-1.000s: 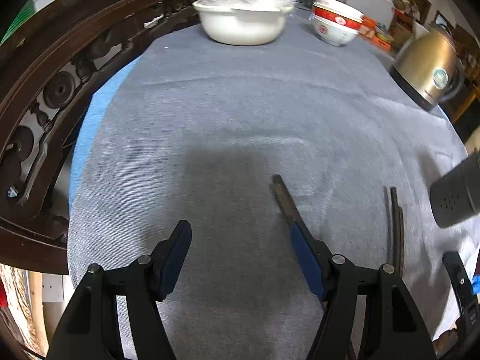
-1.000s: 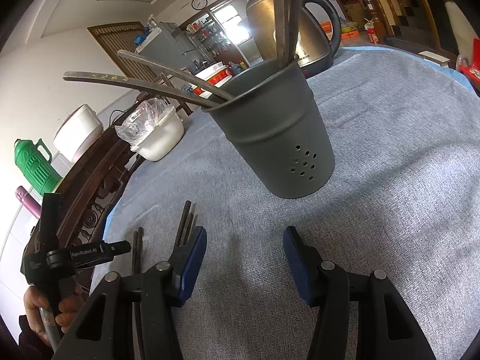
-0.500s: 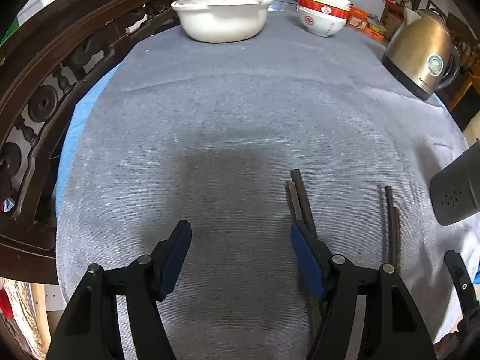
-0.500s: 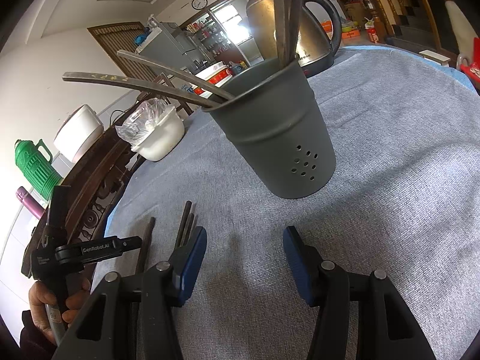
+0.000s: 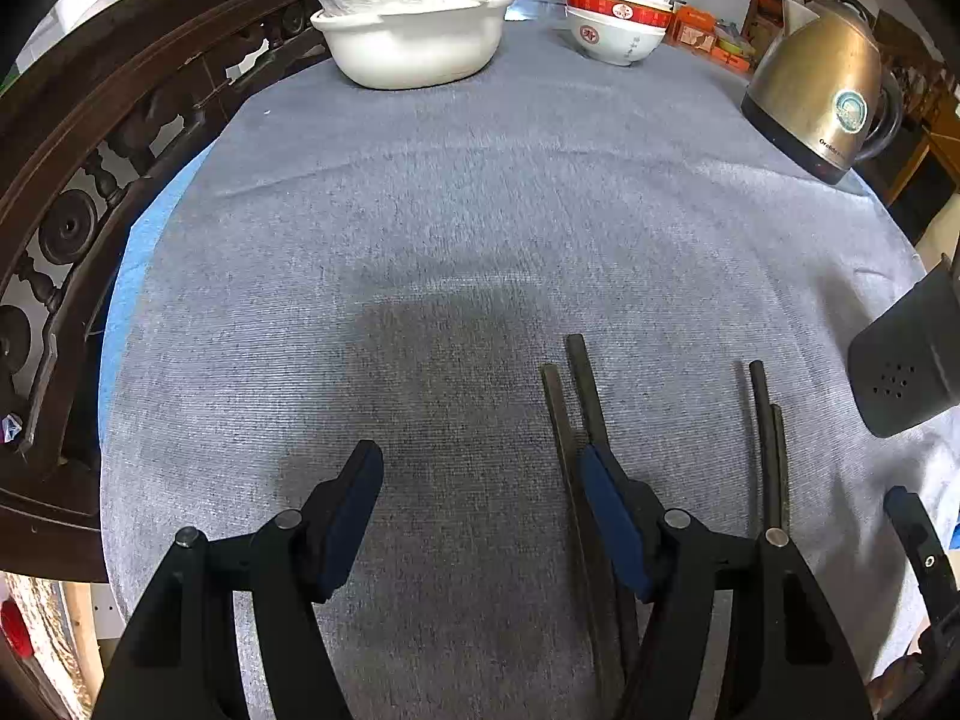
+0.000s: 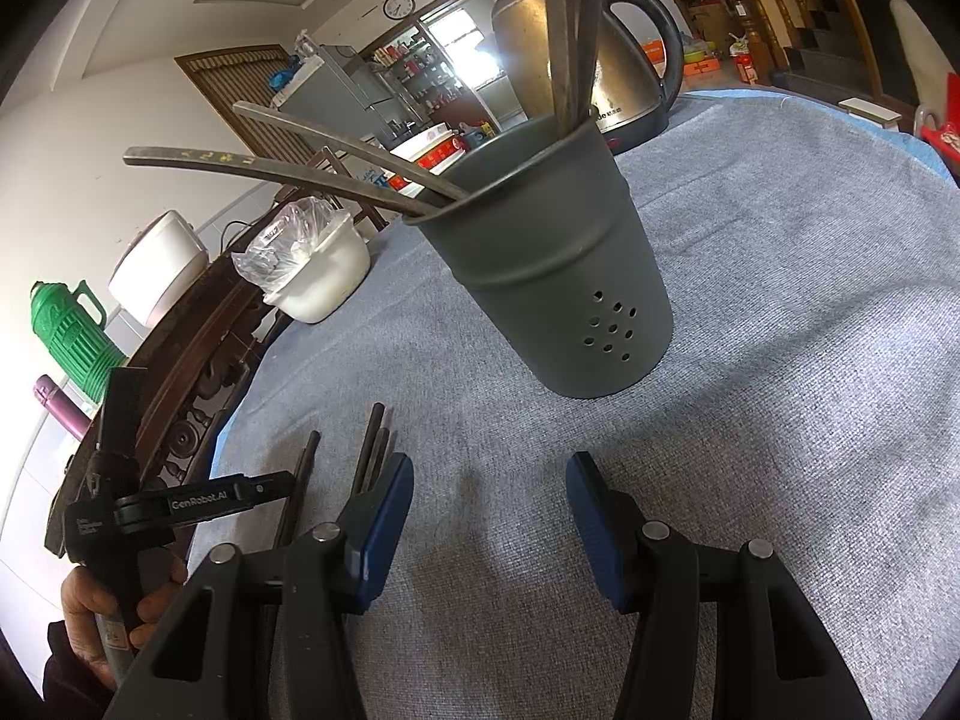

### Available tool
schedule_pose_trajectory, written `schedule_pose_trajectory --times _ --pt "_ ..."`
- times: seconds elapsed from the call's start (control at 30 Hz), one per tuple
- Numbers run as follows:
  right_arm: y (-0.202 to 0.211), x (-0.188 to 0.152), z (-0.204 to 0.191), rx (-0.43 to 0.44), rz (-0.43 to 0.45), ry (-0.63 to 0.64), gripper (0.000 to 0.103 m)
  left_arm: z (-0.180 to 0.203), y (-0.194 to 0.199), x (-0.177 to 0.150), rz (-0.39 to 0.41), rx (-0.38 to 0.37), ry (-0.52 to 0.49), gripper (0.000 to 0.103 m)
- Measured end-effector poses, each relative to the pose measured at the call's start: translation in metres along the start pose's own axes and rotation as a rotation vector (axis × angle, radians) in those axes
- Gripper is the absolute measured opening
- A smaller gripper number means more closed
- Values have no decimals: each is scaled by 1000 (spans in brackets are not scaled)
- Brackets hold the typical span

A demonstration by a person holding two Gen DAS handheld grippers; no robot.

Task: Organize utensils
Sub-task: 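Close the left tool on one dark chopstick, then close the right tool on another chopstick while the left tool holds its own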

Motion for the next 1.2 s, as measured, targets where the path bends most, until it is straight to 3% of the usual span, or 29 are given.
schedule_pose_trajectory --times 0.17,0.2,0.23,0.3,0.33,0.4,0.47,0.6,0.8,1.2 --pt "-3 -1 -8 -49 -5 44 57 0 -1 -2 6 -16 -7 66" --pt "-5 -2 -14 -55 -17 68 52 0 -1 -2 10 -26 -14 60" --pt "-7 -3 -16 -58 -27 81 40 1 -1 -3 15 -40 -24 56" --pt "-14 -6 -26 -75 -59 107 38 4 -1 -4 15 -66 -55 38" --pt "-16 -6 -29 -74 -65 110 38 6 -1 -5 16 -71 -67 36" --pt "-20 -6 -40 -64 -87 123 38 7 1 -9 28 -80 -94 21" --pt "-25 -5 -54 -69 -98 154 38 6 2 -12 30 -103 -109 16" --pt "-43 -4 -71 -94 -156 191 37 0 4 -17 26 -162 -123 15" --pt "-72 -10 -77 -180 -235 213 23 -11 6 -22 14 -211 -128 15" --pt "-83 -9 -86 -200 -301 212 23 -40 11 -24 1 -222 -103 18"
Point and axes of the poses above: each gripper's, at about its wrist camera, not at the fingertips, and y roughly against the way its jaws point, z to its right, x to its top, the point moved 4 cm from there along -y, roughly the way its jaws point, and after that the axes turned 5 degrees about -y, right-handed, at the moved point
